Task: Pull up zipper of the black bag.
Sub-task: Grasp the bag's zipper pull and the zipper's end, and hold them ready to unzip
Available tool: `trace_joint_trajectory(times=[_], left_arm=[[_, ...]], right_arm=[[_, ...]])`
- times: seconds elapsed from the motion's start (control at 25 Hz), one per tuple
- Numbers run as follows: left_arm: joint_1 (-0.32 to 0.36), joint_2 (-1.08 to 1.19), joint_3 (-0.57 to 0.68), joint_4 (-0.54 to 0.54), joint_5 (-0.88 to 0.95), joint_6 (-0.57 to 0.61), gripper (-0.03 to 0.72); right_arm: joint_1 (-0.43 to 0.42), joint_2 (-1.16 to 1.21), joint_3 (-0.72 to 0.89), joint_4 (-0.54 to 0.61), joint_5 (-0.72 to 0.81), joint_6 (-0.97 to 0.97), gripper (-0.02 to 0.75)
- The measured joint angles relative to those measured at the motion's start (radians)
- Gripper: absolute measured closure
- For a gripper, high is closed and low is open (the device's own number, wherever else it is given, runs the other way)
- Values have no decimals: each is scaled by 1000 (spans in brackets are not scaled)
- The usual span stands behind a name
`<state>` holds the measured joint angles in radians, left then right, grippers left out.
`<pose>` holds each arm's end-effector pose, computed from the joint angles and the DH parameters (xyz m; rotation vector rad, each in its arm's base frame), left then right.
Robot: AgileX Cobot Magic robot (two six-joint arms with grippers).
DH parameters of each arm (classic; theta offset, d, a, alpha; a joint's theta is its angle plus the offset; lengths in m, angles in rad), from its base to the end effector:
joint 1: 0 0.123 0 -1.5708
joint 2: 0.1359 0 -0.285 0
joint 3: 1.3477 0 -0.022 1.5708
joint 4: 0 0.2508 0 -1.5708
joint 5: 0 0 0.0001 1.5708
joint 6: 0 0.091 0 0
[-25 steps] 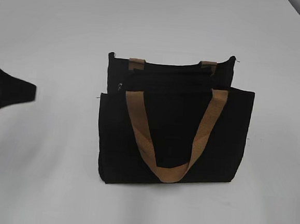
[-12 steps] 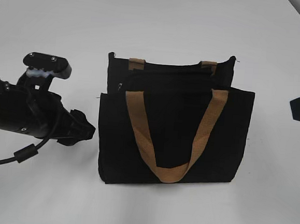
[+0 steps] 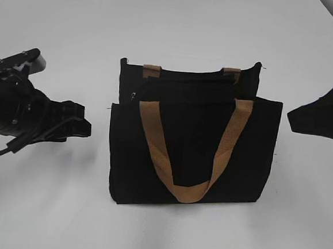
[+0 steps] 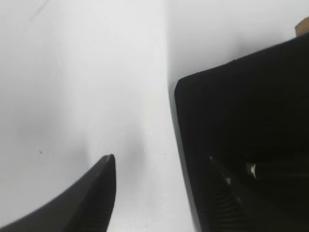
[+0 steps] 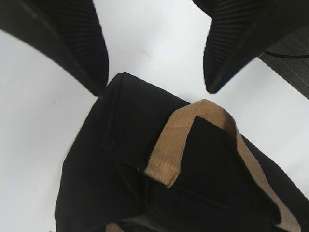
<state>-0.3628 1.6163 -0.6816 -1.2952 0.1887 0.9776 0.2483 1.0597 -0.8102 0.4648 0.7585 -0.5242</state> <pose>0.2648 -0.1182 0.1598 0.1429 2.5169 -0.5077 0.1896 0.0770 0.3034 -0.6455 2.3340 0.4143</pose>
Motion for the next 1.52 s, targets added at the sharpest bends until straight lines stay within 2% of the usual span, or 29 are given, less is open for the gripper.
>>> trace_joint_trajectory(times=[0.08, 0.16, 0.32, 0.44, 0.6, 0.84, 0.92, 1.0, 1.08, 1.2, 1.24, 1.36, 1.52], left_arm=[[59, 0, 0, -15, 93, 0, 263], [90, 0, 0, -1, 157, 0, 263], [76, 0, 11, 102, 157, 0, 263], [62, 0, 64, 137, 111, -13, 263], [61, 0, 116, 153, -64, -28, 267], [61, 12, 122, 178, -502, -65, 297], [61, 33, 121, 284, -655, -193, 299], [62, 58, 121, 448, -762, -383, 299], [62, 82, 121, 677, -865, -629, 300], [62, 107, 121, 1032, -955, -903, 300], [62, 109, 123, 1139, -969, -967, 300], [60, 109, 176, 1363, -1027, -1086, 301], [60, 114, 353, 1513, -1230, -1166, 301]], right_arm=[[1, 0, 0, 0, 0, -10, 258], [1, 0, 0, 0, -1, -13, 258], [1, 0, 0, 0, -3, -16, 258], [1, 0, 0, 0, -3, -16, 258], [1, 0, 0, 0, -3, -17, 258], [1, 0, 0, 1, -4, -17, 258], [1, 0, 0, 4, -4, -17, 258], [1, 0, 0, 19, -4, -17, 258], [1, 0, 0, 33, -4, -18, 258], [1, 0, 0, 38, -4, -18, 258], [1, 0, 0, 38, -4, -18, 258], [1, 0, 0, 39, -4, -18, 258], [1, 0, 0, 40, -3, -20, 258]])
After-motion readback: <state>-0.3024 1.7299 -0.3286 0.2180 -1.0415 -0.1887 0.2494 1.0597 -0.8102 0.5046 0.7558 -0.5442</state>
